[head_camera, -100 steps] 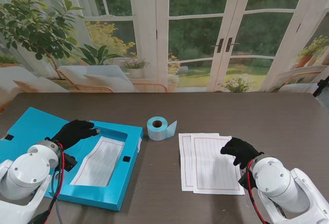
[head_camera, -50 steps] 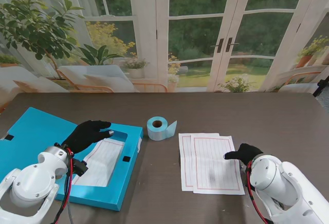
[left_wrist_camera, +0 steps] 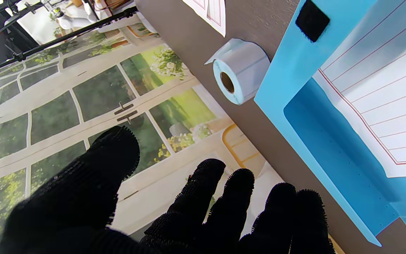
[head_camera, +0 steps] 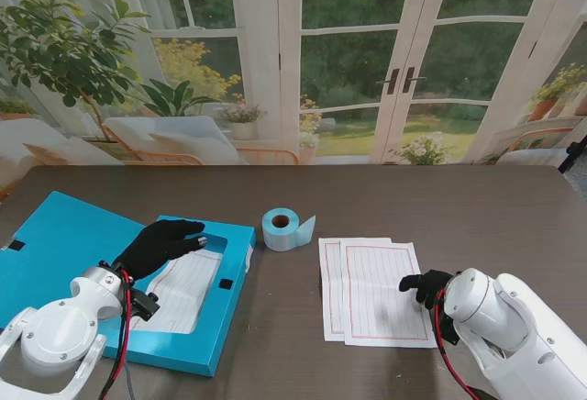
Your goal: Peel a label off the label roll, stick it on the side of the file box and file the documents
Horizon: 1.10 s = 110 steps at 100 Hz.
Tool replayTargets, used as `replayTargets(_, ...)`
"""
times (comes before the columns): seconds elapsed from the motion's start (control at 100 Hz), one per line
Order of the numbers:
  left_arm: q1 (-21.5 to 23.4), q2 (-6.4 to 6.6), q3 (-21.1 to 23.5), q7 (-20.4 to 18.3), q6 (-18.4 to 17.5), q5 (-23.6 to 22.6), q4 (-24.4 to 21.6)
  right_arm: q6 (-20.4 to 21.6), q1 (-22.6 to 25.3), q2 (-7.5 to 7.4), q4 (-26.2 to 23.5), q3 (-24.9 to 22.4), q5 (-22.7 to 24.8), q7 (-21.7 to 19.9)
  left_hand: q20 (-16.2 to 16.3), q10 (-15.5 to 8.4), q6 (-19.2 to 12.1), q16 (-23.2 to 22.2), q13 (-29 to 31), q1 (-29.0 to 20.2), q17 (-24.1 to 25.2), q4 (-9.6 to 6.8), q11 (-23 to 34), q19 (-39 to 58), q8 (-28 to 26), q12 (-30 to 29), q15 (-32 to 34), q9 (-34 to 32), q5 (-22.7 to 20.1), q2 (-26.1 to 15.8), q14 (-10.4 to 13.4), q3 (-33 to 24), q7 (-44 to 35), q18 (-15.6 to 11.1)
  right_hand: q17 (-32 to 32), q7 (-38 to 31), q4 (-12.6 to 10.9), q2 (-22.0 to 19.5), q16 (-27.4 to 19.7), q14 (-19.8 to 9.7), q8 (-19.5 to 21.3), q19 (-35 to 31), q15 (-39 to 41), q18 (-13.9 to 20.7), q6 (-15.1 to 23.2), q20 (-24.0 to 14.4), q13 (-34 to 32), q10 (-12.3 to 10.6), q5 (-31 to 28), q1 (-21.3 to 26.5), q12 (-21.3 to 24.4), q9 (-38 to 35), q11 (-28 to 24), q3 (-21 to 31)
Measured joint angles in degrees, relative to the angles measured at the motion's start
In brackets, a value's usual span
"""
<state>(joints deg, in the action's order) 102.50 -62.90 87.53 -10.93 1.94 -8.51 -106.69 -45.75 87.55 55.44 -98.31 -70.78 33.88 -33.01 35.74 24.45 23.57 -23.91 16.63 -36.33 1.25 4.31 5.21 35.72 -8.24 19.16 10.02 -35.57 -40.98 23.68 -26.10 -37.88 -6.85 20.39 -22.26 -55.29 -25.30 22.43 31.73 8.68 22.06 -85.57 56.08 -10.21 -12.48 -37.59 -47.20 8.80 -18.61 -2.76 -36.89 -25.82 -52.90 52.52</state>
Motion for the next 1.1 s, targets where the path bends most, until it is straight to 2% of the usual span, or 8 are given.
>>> replayTargets(0.09,-0.03,0.00,-0.20,-0.08,0.16,0.09,0.04,-0.33,-0.49,-0.16,0.40,0.01,-3.80,0.27,0.02,0.05,0.01,-0.01,0.00,0.00,0.00,0.00,0.00,-0.56,0.00,0.00,-0.04,0.00,0.00,-0.99,0.00,0.01,0.00,0.01,0.00,0.41,0.00,-0.93,0.00,0.04,0.00,0.00,0.00,0.05,0.13,0.13,0.06,0.00,-0.57,0.04,0.00,0.00,0.01,-1.17)
replayTargets(0.23,-0.08,-0.01,-0.35,-0.25,0.59,0.25,0.04,-1.11,-0.80,-0.06,0.73,-0.22,-7.06,1.24,0.04,0.11,0.01,-0.04,0.04,0.00,0.00,0.00,0.00,-0.67,0.00,0.00,-0.49,0.00,0.00,-1.16,-0.01,0.88,0.00,0.01,0.00,1.05,0.00,-2.90,0.00,0.46,-0.31,0.00,0.00,0.05,0.23,0.18,0.07,0.00,-0.96,0.72,0.00,-0.01,0.10,-2.46)
replayTargets(0.35,-0.10,-0.01,-0.37,-0.45,0.85,0.44,0.03,-1.80,-0.84,0.29,1.02,-1.05,-10.45,2.15,0.09,0.21,0.02,-0.04,0.05,0.00,0.00,0.00,0.00,-1.23,0.00,0.00,-0.54,0.00,0.00,-1.44,-0.02,1.01,0.00,0.01,0.00,2.57,-1.12,-3.60,0.00,0.50,-0.77,0.00,0.00,0.06,0.29,0.18,0.10,0.00,-1.51,1.92,0.10,-0.01,0.79,-2.64)
replayTargets(0.58,-0.07,-0.01,-0.46,-0.68,1.46,0.69,-0.08,-0.81,-0.22,1.19,1.11,-1.98,-5.90,4.37,0.66,0.50,0.12,-0.06,0.09,0.00,-0.02,0.00,0.00,-1.30,0.00,0.00,-0.61,-0.01,0.00,-2.34,-0.05,2.11,0.00,0.03,0.00,4.02,-2.82,-3.59,0.43,0.60,-1.06,0.00,0.14,0.05,1.43,0.18,0.12,0.00,1.04,1.92,0.51,-0.01,0.80,-3.78)
replayTargets(0.7,-0.10,0.00,-0.61,-0.88,1.76,0.83,-0.08,0.56,0.68,1.84,0.92,-2.92,-3.85,6.86,0.68,0.53,0.13,-0.07,0.09,0.00,-0.02,0.00,0.00,-1.31,-0.02,0.00,-0.62,-0.01,0.00,-2.34,-0.06,2.14,0.00,0.05,0.00,4.40,-3.38,-3.59,0.49,1.10,-1.08,0.00,0.29,0.05,2.75,0.18,0.12,0.00,5.15,1.92,0.68,-0.01,0.80,-3.78)
replayTargets(0.89,-0.32,0.04,-0.89,-1.31,1.91,0.59,0.05,-0.47,0.38,2.11,0.97,-2.18,-1.94,8.37,0.73,0.54,0.13,-0.07,0.09,0.00,-0.03,0.00,0.00,-1.34,-0.31,0.00,-0.64,-0.01,0.00,-2.34,-0.06,2.54,0.02,0.05,0.00,5.63,-3.40,-3.59,0.50,1.29,-1.90,0.00,0.74,0.05,1.41,0.18,0.12,-0.02,11.42,1.92,1.41,-0.01,0.85,-3.84)
replayTargets(0.91,-0.33,0.04,-0.91,-1.32,1.91,0.58,0.05,-0.65,0.21,2.11,1.07,-2.01,-1.86,8.44,0.74,0.54,0.13,-0.08,0.10,0.00,-0.03,0.00,0.00,-1.34,-0.31,0.00,-0.64,-0.01,0.00,-2.34,-0.07,2.54,0.02,0.06,0.00,6.71,-3.40,-4.82,0.51,1.29,-2.80,0.00,0.77,0.06,1.28,0.18,0.12,-0.02,11.45,1.92,1.55,-0.01,0.85,-3.89)
replayTargets(1.1,-0.35,0.05,-0.93,-1.51,1.96,0.56,0.06,-3.30,-1.83,1.94,2.69,0.03,-1.85,8.86,0.80,0.54,0.13,-0.08,0.10,0.00,-0.04,0.00,0.00,-1.90,-0.33,0.00,-0.65,-0.01,0.00,-2.34,-0.13,2.73,0.03,0.06,0.00,15.83,-3.45,-6.27,0.51,1.65,-10.54,0.00,1.15,0.06,-1.58,0.18,0.12,-0.06,11.45,2.66,2.79,-0.01,0.87,-5.98)
